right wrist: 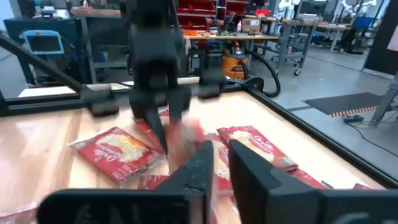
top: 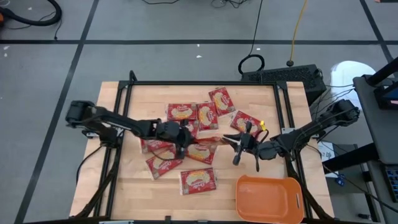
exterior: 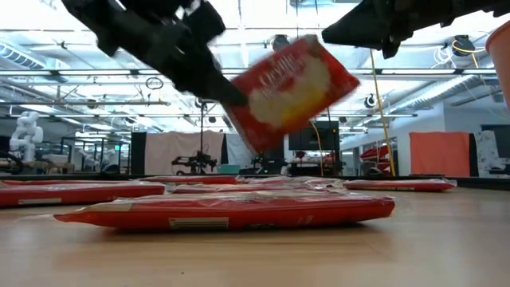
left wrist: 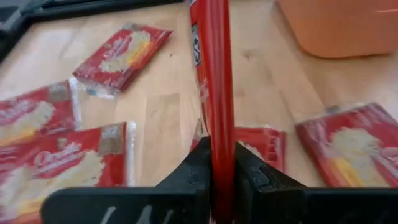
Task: Sort popcorn bags into baskets
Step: Put the red popcorn bag into the orange bin
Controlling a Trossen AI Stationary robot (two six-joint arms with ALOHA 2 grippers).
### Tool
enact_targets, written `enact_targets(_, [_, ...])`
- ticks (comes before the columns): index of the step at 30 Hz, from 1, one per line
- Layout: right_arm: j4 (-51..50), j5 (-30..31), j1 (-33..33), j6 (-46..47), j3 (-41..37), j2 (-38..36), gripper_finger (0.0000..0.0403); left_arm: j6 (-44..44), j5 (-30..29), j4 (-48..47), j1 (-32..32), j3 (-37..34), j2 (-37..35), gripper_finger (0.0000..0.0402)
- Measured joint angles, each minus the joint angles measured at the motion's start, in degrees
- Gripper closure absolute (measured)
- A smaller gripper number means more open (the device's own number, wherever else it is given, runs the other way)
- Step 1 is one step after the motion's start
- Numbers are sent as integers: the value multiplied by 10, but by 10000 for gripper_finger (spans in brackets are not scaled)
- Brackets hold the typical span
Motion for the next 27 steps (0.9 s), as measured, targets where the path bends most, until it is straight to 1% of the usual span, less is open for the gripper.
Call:
enact_targets(1, [1,0,2,1,0,0,339,5,1,-10,-2,2,-15,382])
enact_targets(3, [1,0,6,1,0,-1,317,23,6,-69,-6,2,-52,382])
enact_targets(8, [-5,-4,13,-2,0,0,272,63,33,-163,-16,0,-101,376])
enact_targets(10, [-3,-22,13,0,1,0,260,68,33,-164,-21,3,-107,369])
enact_targets(12, [-11,-41,13,4,14,0,253,77,33,-185,-28,1,-113,366])
enact_targets(15, [-48,-78,13,-10,47,9,250,114,33,-184,-37,2,-111,372])
enact_targets(17, [-90,-96,17,-50,77,22,250,157,36,-185,-45,1,-112,380])
enact_targets(19, [-133,-116,20,-100,114,44,250,207,53,-187,-48,2,-112,381])
enact_targets(22, [-181,-143,19,-199,173,87,250,270,104,-182,-50,2,-111,378])
enact_targets(25, [-182,-173,15,-324,219,142,250,303,148,-165,-50,2,-111,365])
enact_targets(27, [-178,-184,10,-405,242,174,250,310,152,-153,-47,2,-109,362])
